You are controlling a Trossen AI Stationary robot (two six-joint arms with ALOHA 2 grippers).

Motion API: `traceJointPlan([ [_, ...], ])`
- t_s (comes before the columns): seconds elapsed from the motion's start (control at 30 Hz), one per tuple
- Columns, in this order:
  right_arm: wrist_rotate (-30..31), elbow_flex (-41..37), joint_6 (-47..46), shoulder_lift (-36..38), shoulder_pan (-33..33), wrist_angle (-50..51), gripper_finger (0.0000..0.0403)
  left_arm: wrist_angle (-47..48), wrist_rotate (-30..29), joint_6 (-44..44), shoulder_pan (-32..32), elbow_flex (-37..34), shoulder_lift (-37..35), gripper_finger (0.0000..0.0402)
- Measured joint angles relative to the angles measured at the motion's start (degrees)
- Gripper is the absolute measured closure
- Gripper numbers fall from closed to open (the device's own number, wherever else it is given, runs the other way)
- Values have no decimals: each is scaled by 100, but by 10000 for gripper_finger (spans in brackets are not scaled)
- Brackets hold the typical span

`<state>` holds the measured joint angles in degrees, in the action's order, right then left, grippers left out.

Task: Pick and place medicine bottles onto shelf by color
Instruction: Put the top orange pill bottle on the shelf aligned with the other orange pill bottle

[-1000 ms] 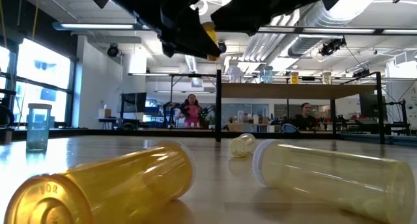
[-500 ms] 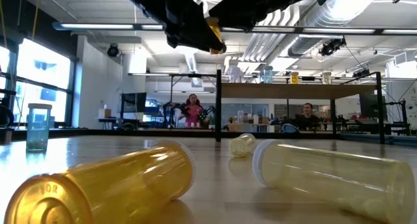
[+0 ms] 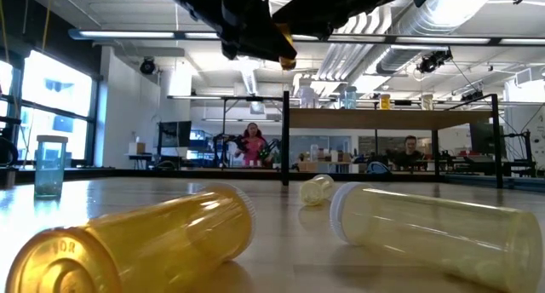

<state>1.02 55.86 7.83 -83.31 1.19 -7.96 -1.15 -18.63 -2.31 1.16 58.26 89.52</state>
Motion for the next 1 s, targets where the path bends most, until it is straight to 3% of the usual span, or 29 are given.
traceJointPlan([
  [0.2, 0, 0, 14, 0, -13, 3, 282, 0, 21, 5, 72, 0, 0, 310],
  [0.47, -60, 0, 16, 0, -83, 23, 287, 4, 4, 1, 75, 0, 0, 305],
  [0.8, -47, 2, 16, 0, -83, 168, 288, 4, 0, 1, 75, -2, 0, 268],
  [1.0, 279, 2, 28, 39, -83, 238, 288, 4, -3, 2, 75, -2, 0, 234],
])
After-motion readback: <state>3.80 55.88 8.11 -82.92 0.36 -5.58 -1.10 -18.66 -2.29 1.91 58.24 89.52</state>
